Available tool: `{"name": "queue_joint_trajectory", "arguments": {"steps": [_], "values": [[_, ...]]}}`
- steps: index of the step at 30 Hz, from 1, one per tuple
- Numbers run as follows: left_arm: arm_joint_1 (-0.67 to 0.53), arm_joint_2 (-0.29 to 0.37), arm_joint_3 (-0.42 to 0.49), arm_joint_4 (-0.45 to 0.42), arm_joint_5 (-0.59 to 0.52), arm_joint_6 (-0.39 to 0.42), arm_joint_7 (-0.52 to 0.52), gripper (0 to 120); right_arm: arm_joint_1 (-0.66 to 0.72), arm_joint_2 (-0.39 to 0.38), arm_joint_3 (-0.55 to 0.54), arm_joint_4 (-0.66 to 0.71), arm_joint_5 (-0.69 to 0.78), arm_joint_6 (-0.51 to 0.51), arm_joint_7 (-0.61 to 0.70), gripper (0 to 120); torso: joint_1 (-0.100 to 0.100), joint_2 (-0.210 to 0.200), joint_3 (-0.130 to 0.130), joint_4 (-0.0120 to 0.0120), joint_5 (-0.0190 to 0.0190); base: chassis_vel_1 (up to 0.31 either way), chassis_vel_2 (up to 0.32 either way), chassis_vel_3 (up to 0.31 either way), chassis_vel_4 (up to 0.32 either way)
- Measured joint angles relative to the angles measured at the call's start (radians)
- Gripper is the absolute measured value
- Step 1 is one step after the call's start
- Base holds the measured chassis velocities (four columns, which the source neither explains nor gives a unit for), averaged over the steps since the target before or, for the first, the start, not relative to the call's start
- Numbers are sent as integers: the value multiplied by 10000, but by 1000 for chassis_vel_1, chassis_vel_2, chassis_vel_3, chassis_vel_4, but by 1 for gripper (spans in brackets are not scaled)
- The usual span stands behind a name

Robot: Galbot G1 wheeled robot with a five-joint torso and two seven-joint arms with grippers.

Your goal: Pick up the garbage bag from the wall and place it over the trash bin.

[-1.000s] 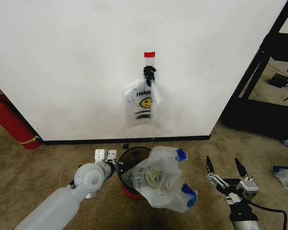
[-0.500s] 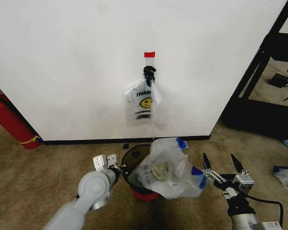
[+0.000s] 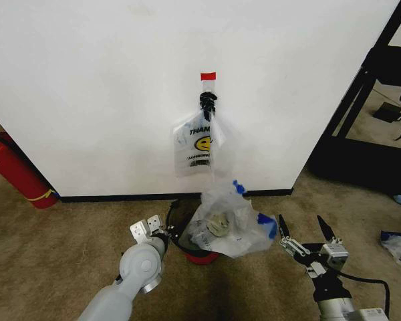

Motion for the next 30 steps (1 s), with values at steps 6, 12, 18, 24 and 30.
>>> {"name": "queue_joint_trajectory", "arguments": {"steps": [6, 12, 18, 24, 30], "values": [[117, 46, 89, -86, -27, 276, 27, 4, 56, 0, -100, -14, -58, -23, 28, 100, 0, 0, 0, 1, 0, 0, 0, 0, 0], [131, 150, 150, -55, -23, 477, 448, 4, 76, 0, -122, -39, -62, -22, 28, 100, 0, 0, 0, 0, 0, 0, 0, 0, 0], [133, 172, 163, -59, 68, 803, 548, 20, 82, 35, -145, -86, -64, 4, 21, 100, 0, 0, 0, -1, -1, 0, 0, 0, 0], [234, 378, 60, -360, 169, 964, 831, 41, 92, 54, -160, -221, -63, 45, 6, 100, 0, 0, 0, 1, 0, 0, 0, 0, 0], [374, 529, -80, -620, 403, 1011, 865, 64, 120, 45, -204, -237, -56, 49, 2, 100, 0, 0, 0, 0, -1, 0, 0, 0, 0]]}}
